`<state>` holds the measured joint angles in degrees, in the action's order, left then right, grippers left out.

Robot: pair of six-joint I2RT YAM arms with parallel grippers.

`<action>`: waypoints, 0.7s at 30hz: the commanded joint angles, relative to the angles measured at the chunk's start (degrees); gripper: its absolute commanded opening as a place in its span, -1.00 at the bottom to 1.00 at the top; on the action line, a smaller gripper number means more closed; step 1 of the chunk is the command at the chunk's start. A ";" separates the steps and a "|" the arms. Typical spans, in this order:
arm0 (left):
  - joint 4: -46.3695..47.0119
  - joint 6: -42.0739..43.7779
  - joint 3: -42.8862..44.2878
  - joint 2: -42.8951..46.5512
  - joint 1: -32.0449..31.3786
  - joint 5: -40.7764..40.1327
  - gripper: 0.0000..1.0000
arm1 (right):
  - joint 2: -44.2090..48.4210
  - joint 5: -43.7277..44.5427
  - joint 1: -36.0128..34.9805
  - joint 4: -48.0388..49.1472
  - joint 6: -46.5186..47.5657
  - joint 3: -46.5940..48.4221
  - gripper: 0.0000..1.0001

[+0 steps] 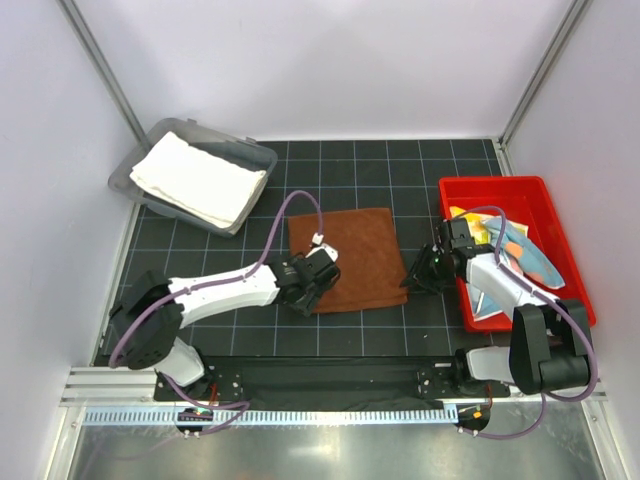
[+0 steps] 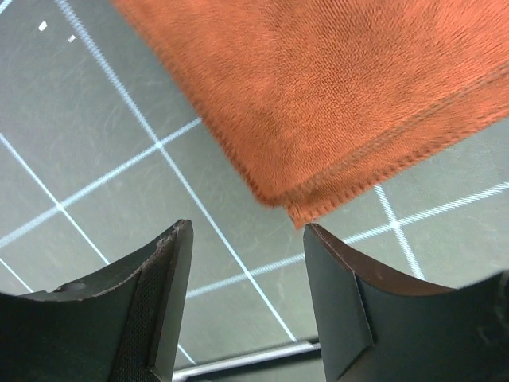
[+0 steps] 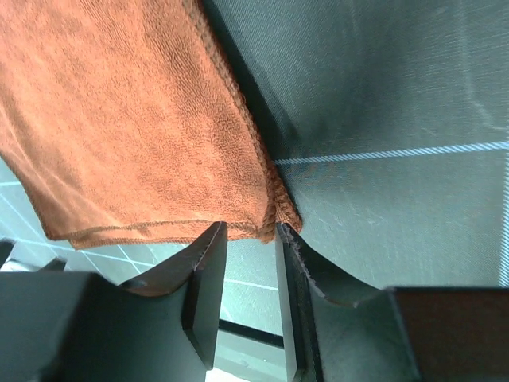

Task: Fold and stack the towels
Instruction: Fold the towel

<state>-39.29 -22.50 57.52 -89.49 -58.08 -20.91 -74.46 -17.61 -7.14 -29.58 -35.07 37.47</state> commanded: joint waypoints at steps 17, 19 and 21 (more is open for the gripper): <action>12.48 -29.09 -8.38 3.72 9.04 11.42 0.13 | 0.19 3.72 -0.16 5.23 -2.81 -3.63 -0.21; 13.01 -29.35 -8.91 2.58 9.22 10.54 0.04 | 0.80 4.24 -0.07 6.11 -3.25 -4.42 -0.22; 12.83 -29.18 -9.09 2.13 9.65 9.66 -0.26 | 1.68 3.99 -0.16 7.17 -4.21 -5.56 -0.34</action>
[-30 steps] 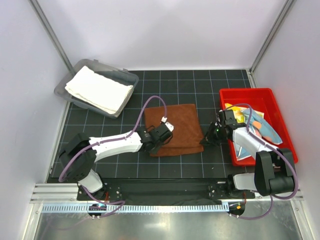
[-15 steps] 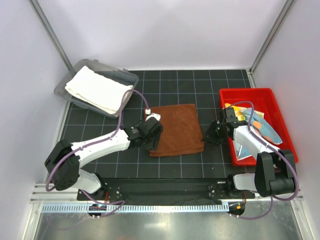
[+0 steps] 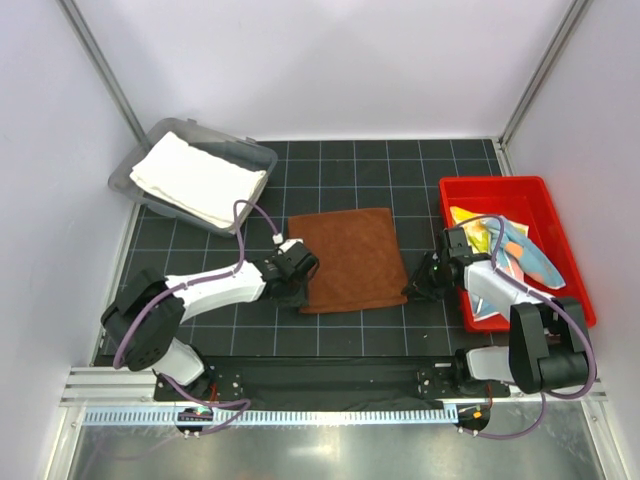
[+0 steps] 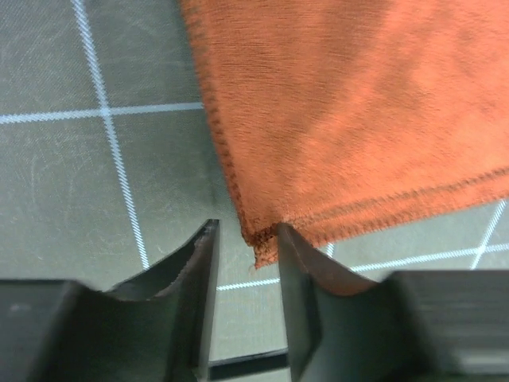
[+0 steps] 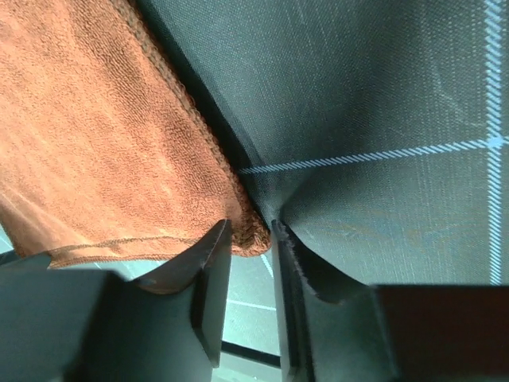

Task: Fold and stack the towels
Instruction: Fold the towel

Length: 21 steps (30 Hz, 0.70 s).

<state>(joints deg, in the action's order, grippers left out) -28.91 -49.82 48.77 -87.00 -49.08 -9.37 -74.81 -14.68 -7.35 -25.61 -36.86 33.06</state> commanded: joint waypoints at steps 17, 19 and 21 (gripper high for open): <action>-5.45 2.98 -0.17 4.03 7.86 -3.99 -0.09 | 12.84 4.48 -9.60 10.31 -16.66 -9.59 -0.91; -5.02 2.36 -0.61 6.74 7.86 -3.21 -0.02 | 13.54 5.27 -9.70 9.88 -16.84 -9.77 -0.91; -3.27 2.27 -1.22 9.03 7.86 -1.89 0.00 | 13.90 5.80 -9.70 9.70 -16.58 -9.85 -0.91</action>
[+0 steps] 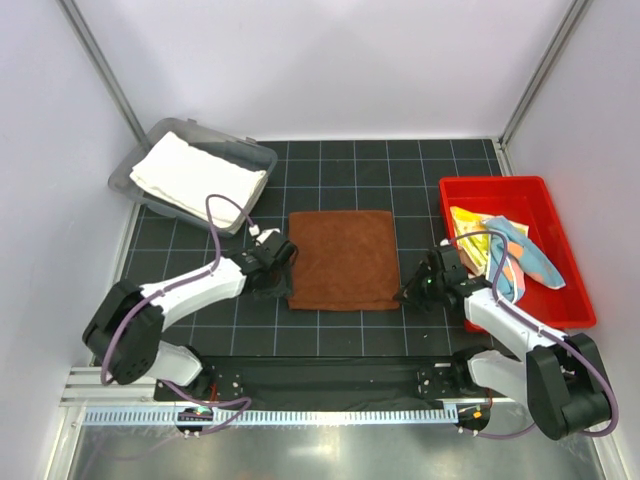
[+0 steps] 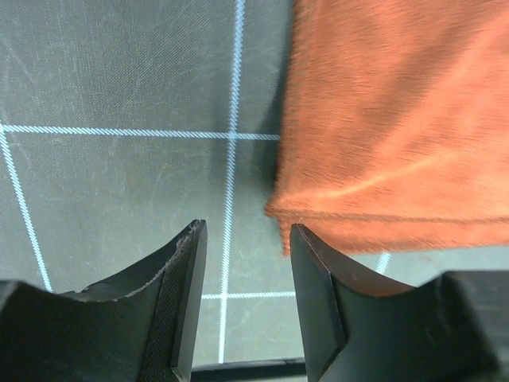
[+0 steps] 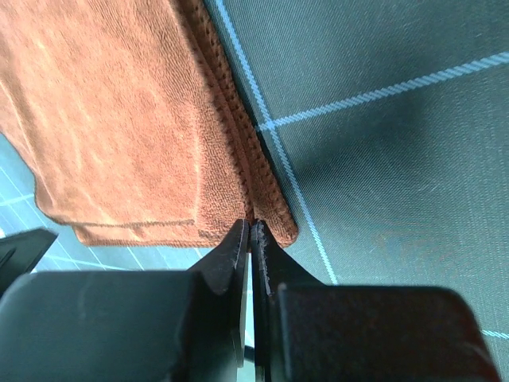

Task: Fold and stack the towels
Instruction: Fold the towel

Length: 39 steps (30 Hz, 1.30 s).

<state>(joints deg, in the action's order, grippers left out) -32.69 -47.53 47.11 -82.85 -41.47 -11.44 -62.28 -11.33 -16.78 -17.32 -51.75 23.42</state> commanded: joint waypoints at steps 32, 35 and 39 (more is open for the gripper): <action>18.71 4.99 -8.62 1.99 1.48 5.38 -0.41 | 1.90 3.86 -0.28 0.09 1.03 0.93 -0.97; 18.28 4.81 -8.53 2.78 1.48 4.94 -0.67 | 1.90 4.39 -0.28 -0.08 1.30 0.84 -0.97; 17.31 4.73 -7.39 2.43 1.48 5.29 -0.98 | 1.90 4.65 -0.28 0.01 1.38 1.01 -0.98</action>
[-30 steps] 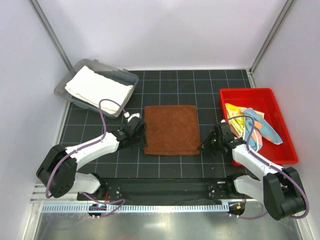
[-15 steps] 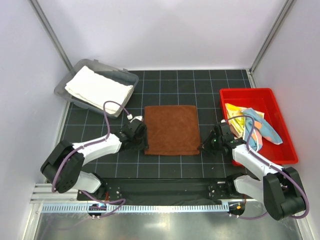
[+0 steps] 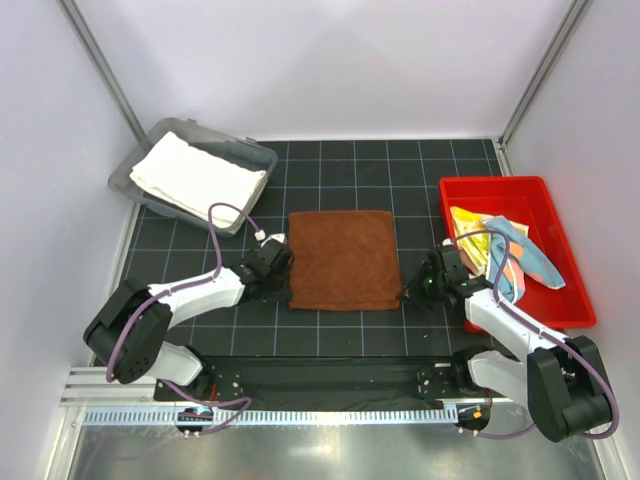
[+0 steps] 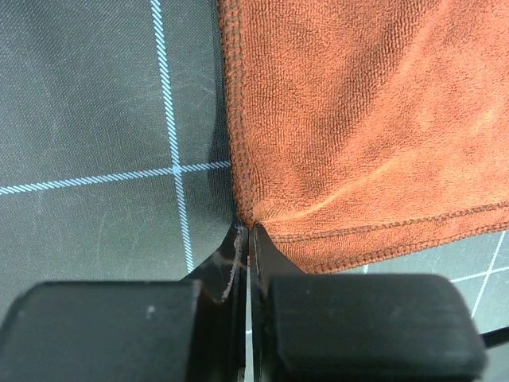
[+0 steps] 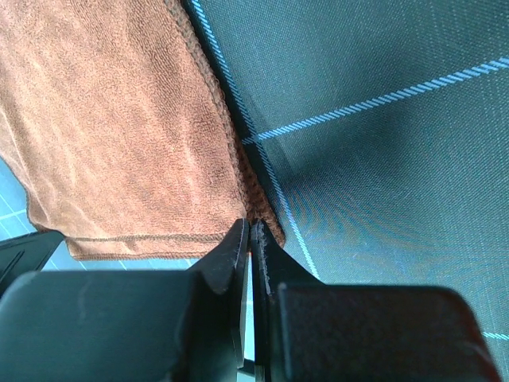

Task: Fold and stack the towels
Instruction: Fold the towel

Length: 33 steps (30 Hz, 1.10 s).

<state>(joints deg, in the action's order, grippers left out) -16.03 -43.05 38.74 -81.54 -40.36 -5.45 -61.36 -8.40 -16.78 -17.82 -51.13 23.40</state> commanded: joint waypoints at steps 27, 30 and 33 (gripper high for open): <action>-17.63 0.68 14.88 -0.82 0.37 1.76 -0.91 | 1.07 3.48 -0.27 -6.70 4.64 9.83 -0.98; -15.62 0.51 13.47 -0.64 0.37 2.11 -1.00 | 1.07 3.40 -0.28 -6.43 4.64 9.39 -0.98; -14.64 -0.37 13.20 -1.07 0.37 1.94 -1.00 | 0.90 3.31 -0.28 -6.26 4.64 9.65 -0.98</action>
<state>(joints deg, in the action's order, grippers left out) -32.62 -43.00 52.18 -82.52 -40.36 -4.21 -61.71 -5.67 -16.78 -24.84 -46.83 33.17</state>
